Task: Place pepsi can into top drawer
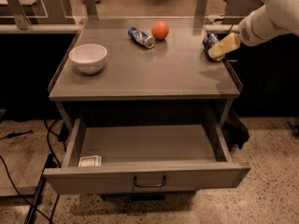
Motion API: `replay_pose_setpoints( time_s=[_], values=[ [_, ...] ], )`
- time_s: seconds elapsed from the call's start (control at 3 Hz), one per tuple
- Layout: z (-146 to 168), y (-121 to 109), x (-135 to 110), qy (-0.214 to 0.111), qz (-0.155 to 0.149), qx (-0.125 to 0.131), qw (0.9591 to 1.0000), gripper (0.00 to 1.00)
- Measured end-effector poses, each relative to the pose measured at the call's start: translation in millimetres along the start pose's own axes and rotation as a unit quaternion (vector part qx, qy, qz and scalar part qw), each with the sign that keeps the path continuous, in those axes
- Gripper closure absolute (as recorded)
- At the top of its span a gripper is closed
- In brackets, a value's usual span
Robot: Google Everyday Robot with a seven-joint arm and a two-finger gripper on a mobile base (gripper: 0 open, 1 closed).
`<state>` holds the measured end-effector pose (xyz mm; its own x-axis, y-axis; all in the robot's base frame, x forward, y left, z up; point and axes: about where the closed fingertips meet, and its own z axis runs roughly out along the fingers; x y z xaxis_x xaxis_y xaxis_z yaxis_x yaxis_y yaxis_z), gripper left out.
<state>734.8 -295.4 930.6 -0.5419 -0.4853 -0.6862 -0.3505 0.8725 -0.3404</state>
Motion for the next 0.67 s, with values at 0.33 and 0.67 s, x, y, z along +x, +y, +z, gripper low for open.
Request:
replay_pose_setpoints(
  time_s=[0.33, 0.67],
  values=[
    [24, -7, -3, -0.011, 0.027, 0.005, 0.9996, 0.0],
    [51, -11, -4, -0.02, 0.057, -0.002, 0.9982, 0.0]
  ],
)
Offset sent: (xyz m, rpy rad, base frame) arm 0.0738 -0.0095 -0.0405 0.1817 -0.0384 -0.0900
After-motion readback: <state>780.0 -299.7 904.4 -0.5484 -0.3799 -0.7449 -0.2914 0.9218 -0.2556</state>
